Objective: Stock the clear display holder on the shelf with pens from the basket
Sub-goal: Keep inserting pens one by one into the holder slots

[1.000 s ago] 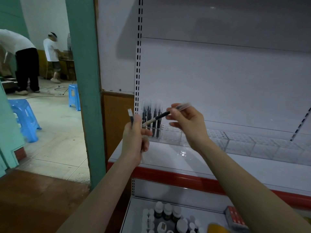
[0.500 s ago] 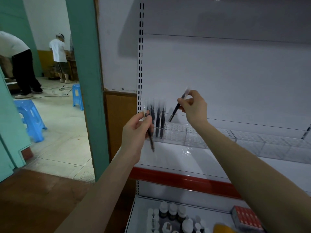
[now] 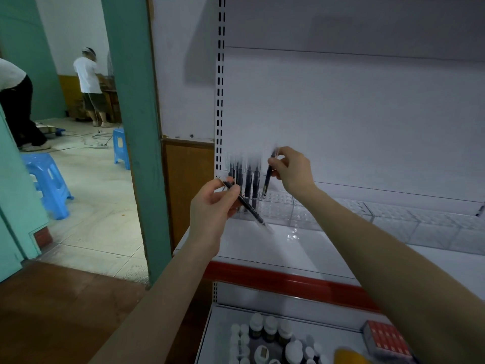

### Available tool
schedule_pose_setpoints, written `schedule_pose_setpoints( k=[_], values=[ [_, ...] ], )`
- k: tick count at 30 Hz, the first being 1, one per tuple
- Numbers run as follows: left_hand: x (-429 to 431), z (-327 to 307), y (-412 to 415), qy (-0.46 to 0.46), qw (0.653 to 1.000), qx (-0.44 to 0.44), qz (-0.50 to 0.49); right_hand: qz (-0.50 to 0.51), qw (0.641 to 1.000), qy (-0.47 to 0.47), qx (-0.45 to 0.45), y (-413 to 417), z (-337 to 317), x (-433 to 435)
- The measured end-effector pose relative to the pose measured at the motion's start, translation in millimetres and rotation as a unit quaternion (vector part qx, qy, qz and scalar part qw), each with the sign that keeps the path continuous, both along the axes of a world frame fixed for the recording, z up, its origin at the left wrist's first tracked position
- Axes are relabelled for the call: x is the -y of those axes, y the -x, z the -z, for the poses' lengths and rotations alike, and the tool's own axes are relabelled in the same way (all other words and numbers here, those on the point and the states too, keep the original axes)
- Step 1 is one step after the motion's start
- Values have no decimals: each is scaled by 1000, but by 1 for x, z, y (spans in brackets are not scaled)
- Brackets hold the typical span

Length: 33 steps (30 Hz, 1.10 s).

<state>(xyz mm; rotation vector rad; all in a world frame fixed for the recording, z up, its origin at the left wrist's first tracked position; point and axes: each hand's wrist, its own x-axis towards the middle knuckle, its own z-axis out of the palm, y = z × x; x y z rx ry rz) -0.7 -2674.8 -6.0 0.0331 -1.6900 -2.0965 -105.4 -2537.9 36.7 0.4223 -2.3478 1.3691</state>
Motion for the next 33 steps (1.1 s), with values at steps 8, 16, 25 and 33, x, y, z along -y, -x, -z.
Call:
schedule_pose_setpoints(
  k=[8, 16, 25, 33],
  values=[
    [2, 1, -1, -4, 1000, 2, 6, -9, 994, -106, 25, 5, 5, 7],
    [5, 3, -1, -10, 1000, 0, 6, 0, 994, -95, 54, 3, 8, 5],
    [-4, -2, 3, -153, 988, -15, -2, 7, 985, 130, 118, -29, 13, -31],
    [-36, 2, -2, 46, 997, -44, -31, -161, 851, 410, 287, -62, 12, -32]
  ],
)
